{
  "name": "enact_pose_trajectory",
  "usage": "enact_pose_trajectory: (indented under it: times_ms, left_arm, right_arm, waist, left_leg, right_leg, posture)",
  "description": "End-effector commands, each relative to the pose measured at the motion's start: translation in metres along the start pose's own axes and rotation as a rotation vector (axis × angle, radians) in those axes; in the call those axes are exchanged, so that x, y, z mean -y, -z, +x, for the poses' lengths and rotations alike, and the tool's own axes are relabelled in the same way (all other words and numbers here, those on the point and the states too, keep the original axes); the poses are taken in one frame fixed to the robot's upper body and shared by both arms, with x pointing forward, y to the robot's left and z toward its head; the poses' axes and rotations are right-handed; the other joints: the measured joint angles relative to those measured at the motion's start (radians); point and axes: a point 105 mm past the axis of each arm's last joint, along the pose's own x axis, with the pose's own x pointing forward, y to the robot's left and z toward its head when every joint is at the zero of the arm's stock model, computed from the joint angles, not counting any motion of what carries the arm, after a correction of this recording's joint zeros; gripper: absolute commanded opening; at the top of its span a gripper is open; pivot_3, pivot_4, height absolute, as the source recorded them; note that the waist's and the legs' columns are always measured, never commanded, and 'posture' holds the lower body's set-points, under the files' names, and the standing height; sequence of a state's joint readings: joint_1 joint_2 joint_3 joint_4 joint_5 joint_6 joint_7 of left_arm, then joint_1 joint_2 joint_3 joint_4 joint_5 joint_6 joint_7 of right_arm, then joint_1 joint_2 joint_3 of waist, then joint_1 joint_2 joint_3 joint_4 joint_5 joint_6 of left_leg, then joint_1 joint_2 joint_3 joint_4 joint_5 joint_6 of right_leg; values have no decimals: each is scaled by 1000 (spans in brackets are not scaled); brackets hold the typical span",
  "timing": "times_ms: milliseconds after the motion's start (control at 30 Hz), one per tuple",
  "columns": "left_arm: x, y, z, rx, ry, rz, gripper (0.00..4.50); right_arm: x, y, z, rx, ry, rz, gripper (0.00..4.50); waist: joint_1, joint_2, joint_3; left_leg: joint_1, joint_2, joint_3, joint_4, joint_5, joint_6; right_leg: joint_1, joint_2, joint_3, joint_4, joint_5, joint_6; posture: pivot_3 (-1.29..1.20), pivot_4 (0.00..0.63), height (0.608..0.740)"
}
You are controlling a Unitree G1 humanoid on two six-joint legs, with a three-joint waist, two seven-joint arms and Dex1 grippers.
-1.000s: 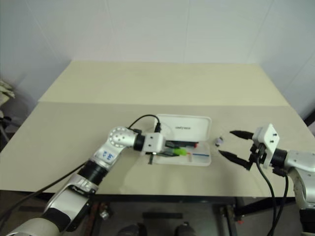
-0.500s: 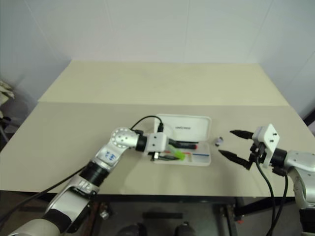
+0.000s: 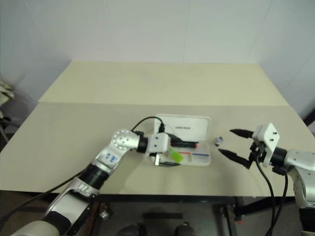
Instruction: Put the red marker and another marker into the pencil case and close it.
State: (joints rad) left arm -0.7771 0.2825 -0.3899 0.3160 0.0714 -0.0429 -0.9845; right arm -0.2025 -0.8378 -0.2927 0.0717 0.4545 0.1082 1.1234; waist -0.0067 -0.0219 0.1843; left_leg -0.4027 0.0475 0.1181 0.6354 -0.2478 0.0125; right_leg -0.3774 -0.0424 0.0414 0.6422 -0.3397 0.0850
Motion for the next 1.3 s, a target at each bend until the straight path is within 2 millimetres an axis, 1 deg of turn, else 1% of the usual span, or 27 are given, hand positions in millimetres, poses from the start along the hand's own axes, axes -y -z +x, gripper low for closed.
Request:
enact_pose_trajectory:
  times_ms: [33,167,200,300,467,767,867,967,1167,1200,1233,1300]
  left_arm:
    - [-10,-8,-8,-7,-53,28,4482]
    - [-5,-6,-13,-31,-44,43,4482]
    - [-5,-2,-14,-51,-43,56,4482]
    - [-6,4,-16,-86,-45,68,4482]
    - [-14,12,-19,-146,-52,30,4482]
    - [-15,17,-13,-159,-11,28,4482]
    - [-14,16,-11,-156,6,27,3833]
    - [-14,14,-11,-147,12,32,2879]
    - [-16,9,-11,-135,11,36,807]
    - [-16,9,-11,-134,10,38,534]
    - [-16,9,-11,-133,9,40,410]
    - [-17,6,-11,-126,6,52,410]
  right_arm:
    - [6,-13,-5,34,24,-40,4500]
    - [7,-13,-4,37,25,-40,4500]
    - [7,-13,-4,37,24,-40,4500]
    - [7,-12,-3,37,22,-39,4500]
    - [10,-14,0,44,20,-43,4500]
    - [10,-14,0,44,18,-44,4500]
    - [10,-14,0,43,20,-44,4500]
    - [9,-14,-1,43,23,-43,4500]
    - [9,-13,-1,43,26,-41,4500]
    - [9,-13,-1,43,26,-41,4500]
    - [9,-13,-1,44,26,-41,4500]
    - [9,-13,-1,44,27,-41,4500]
  waist:
    - [0,0,0]
    - [0,0,0]
    - [0,0,0]
    - [0,0,0]
    - [0,0,0]
    - [1,0,0]
    - [1,0,0]
    - [1,0,0]
    - [0,0,0]
    - [0,0,0]
    - [0,0,0]
    - [0,0,0]
  left_leg:
    - [0,0,0,0,0,0]
    - [0,0,0,0,0,0]
    - [0,0,0,0,0,0]
    - [0,0,0,0,0,0]
    - [0,0,0,0,0,0]
    - [0,0,0,0,0,0]
    - [0,0,0,0,0,0]
    - [0,0,0,0,0,0]
    - [0,0,0,0,0,0]
    - [0,0,0,0,0,0]
    - [0,0,0,0,0,0]
    - [0,0,0,0,0,0]
  right_leg:
    - [0,0,0,0,0,0]
    - [0,0,0,0,0,0]
    - [0,0,0,0,0,0]
    - [0,0,0,0,0,0]
    - [0,0,0,0,0,0]
    - [0,0,0,0,0,0]
    - [0,0,0,0,0,0]
    - [0,0,0,0,0,0]
    - [0,0,0,0,0,0]
    - [0,0,0,0,0,0]
    - [0,0,0,0,0,0]
    - [0,0,0,0,0,0]
  posture:
    - [0,150,740]
    - [0,150,740]
    - [0,150,740]
    - [0,150,740]
    - [0,150,740]
    - [0,150,740]
    - [0,150,740]
    - [0,150,740]
    - [0,150,740]
    - [0,150,740]
    - [0,150,740]
    - [0,150,740]
